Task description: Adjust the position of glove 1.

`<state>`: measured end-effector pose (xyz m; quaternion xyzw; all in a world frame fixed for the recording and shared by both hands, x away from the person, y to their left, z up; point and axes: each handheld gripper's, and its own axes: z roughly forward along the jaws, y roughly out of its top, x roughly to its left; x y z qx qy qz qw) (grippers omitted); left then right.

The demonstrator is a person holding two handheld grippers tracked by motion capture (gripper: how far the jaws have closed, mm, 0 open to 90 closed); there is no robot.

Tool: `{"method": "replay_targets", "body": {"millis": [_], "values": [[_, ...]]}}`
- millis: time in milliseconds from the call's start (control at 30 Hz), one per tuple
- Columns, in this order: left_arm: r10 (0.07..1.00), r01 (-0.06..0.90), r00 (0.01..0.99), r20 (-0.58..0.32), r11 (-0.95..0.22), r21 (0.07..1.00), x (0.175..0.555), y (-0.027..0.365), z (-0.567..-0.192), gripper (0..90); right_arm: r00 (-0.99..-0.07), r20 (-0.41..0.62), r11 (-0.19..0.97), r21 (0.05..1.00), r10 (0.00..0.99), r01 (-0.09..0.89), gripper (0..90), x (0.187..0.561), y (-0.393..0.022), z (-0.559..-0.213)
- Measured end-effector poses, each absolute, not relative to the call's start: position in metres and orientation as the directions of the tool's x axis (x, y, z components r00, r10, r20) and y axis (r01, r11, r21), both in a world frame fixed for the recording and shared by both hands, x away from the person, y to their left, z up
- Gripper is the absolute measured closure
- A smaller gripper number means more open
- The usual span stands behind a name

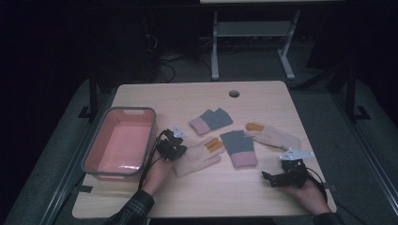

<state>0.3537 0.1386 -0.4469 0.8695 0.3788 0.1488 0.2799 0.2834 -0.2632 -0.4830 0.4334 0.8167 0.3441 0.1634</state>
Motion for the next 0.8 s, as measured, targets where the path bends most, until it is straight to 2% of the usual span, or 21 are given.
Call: {"method": "replay_targets", "body": {"millis": [600,800], "values": [[0.636,0.585,0.760,-0.133,-0.580,0.566,0.319,0.147,-0.448,89.5,-0.582,0.035,0.393,0.704,0.812,0.591,2.9,0.283,-0.263,-0.483],[0.593,0.573,0.786,-0.173,-0.595,0.564,0.306,0.146,-0.448,89.6,-0.596,0.035,0.408,0.696,0.802,0.590,6.9,0.282,-0.262,-0.480]]}}
